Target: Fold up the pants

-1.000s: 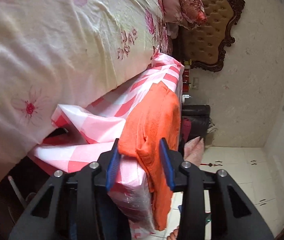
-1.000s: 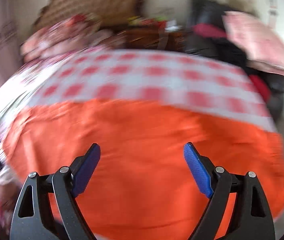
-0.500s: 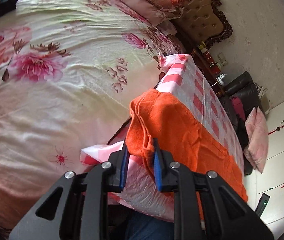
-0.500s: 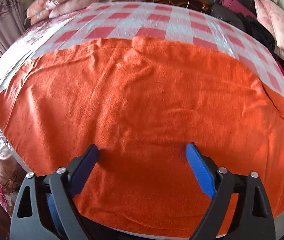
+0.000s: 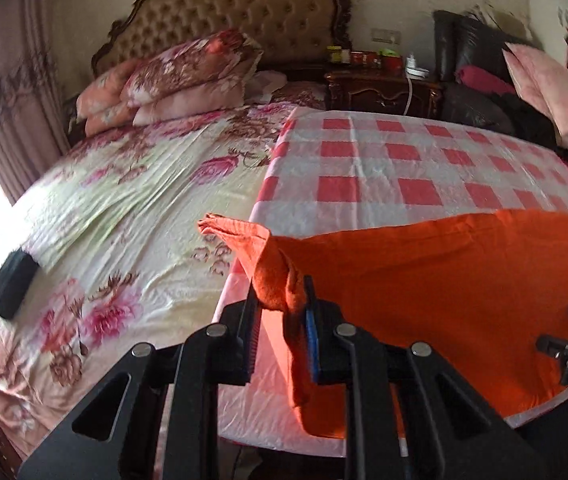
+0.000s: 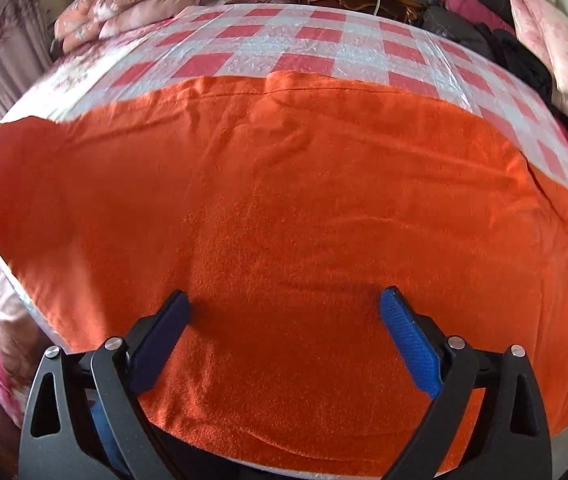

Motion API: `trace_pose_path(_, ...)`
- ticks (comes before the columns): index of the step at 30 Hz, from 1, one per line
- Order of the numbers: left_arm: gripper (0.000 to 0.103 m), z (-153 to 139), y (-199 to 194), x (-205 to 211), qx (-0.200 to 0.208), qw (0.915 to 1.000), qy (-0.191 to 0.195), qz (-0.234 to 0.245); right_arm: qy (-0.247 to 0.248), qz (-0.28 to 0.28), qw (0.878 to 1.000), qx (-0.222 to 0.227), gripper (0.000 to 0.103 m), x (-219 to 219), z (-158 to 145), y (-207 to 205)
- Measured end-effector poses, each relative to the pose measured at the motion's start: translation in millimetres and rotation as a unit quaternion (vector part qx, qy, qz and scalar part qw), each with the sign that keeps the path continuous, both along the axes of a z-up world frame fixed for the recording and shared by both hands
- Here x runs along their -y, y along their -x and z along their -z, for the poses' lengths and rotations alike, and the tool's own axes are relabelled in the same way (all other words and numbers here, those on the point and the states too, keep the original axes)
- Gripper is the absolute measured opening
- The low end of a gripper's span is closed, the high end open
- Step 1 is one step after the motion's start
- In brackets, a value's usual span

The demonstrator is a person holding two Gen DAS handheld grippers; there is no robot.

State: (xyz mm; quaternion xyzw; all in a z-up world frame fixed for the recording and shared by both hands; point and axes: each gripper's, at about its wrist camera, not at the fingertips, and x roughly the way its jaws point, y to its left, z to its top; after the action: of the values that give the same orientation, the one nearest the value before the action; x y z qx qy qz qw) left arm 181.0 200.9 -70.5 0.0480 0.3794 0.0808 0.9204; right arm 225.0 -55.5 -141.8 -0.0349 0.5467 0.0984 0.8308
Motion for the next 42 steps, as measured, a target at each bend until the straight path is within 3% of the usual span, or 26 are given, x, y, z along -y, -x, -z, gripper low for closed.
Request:
trace_pose_path(4, 0.018, 5, 7, 79, 0.020, 0.9936, -0.069, 0.088, -0.089, 0.060, 0.994, -0.023, 0.093, 37, -10, -4)
trace_pose_path(6, 0.018, 17, 15, 118, 0.029, 0.9855, -0.103, 0.132, -0.117, 0.079, 0.990, -0.021, 0.093, 52, -15, -6)
trace_pose_path(9, 0.018, 52, 25, 174, 0.012, 0.9657, -0.161, 0.203, -0.152, 0.089, 0.984, -0.016, 0.093, 67, -25, -8)
trace_pose_path(12, 0.018, 74, 31, 196, -0.004, 0.9550, -0.181, 0.235, -0.184, 0.086, 0.979, -0.024, 0.093, 71, -30, -10)
trace_pose_path(16, 0.018, 79, 28, 194, -0.009, 0.9575, -0.173, 0.230, -0.250, 0.087, 0.963, -0.048, 0.091, 75, -29, -14)
trace_pose_path(23, 0.018, 63, 26, 177, 0.013, 0.9687, -0.141, 0.204, -0.377, 0.056, 0.914, -0.142, 0.089, 55, -21, -35)
trace_pose_path(27, 0.018, 53, 30, 168, 0.015, 0.9746, -0.114, 0.193, -0.408, 0.038, 0.891, -0.197, 0.089, 24, -15, -58)
trace_pose_path(31, 0.018, 44, 33, 163, 0.024, 0.9763, -0.107, 0.186, -0.389, 0.060, 0.892, -0.222, 0.089, 9, -10, -78)
trace_pose_path(34, 0.018, 39, 37, 163, 0.032, 0.9750, -0.113, 0.189, -0.405, 0.069, 0.878, -0.245, 0.089, -5, -4, -89)
trace_pose_path(36, 0.018, 38, 42, 169, 0.039, 0.9708, -0.126, 0.201, -0.403, 0.063, 0.877, -0.252, 0.089, -14, 1, -96)
trace_pose_path(38, 0.018, 41, 47, 179, 0.041, 0.9647, -0.144, 0.217, -0.400, 0.054, 0.879, -0.254, 0.067, -22, 4, -104)
trace_pose_path(39, 0.018, 44, 48, 182, 0.039, 0.9631, -0.150, 0.220, -0.399, 0.051, 0.881, -0.251, 0.037, -24, 5, -108)
trace_pose_path(40, 0.018, 48, 50, 186, 0.035, 0.9618, -0.154, 0.224, -0.394, 0.049, 0.884, -0.247, 0.015, -24, 5, -112)
trace_pose_path(41, 0.018, 52, 51, 190, 0.033, 0.9607, -0.158, 0.226, -0.388, 0.047, 0.888, -0.241, 0.007, -23, 4, -115)
trace_pose_path(42, 0.018, 55, 51, 194, 0.031, 0.9598, -0.161, 0.228, -0.376, 0.045, 0.896, -0.230, 0.007, -19, 1, -117)
